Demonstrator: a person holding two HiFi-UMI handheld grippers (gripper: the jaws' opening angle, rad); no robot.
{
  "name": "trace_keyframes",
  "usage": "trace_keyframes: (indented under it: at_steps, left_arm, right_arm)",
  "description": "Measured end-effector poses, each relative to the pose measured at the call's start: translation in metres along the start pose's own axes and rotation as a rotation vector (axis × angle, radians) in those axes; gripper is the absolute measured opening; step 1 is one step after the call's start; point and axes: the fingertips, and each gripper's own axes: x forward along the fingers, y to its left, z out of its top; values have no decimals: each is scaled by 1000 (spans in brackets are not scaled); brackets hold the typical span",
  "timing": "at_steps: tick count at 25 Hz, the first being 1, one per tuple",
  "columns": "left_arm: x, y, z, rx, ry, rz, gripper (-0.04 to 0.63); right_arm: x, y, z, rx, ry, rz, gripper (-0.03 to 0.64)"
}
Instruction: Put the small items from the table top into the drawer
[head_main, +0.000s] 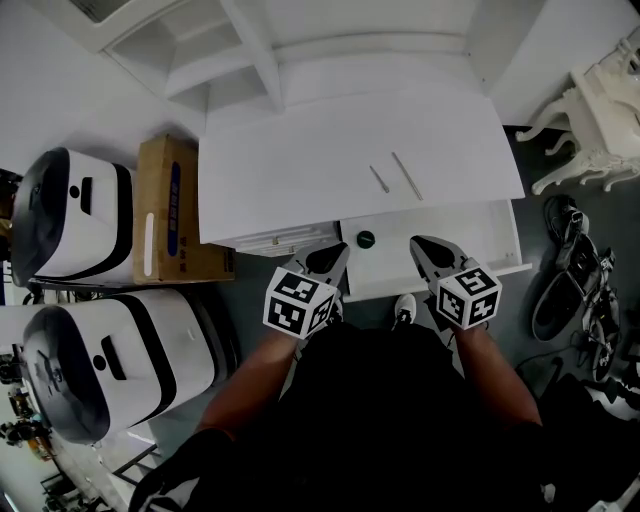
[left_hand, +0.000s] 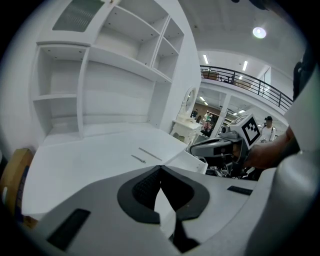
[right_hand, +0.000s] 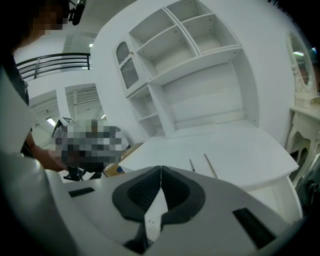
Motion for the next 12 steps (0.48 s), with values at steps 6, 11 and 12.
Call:
trace_keyframes:
  at_steps: [6,11,12]
  left_arm:
    - [2,-3,3,-21,-5,-17,3]
    - [0,-8,4,-22,-5,-27,3]
    - [0,-8,3,-19,-4,-24,3]
  right_arm:
    - [-2,-5,-2,14,10,-29,29]
    - [-1,-5,-3,9,17,-28,29]
    - [-1,-5,-3,7,17,-26,29]
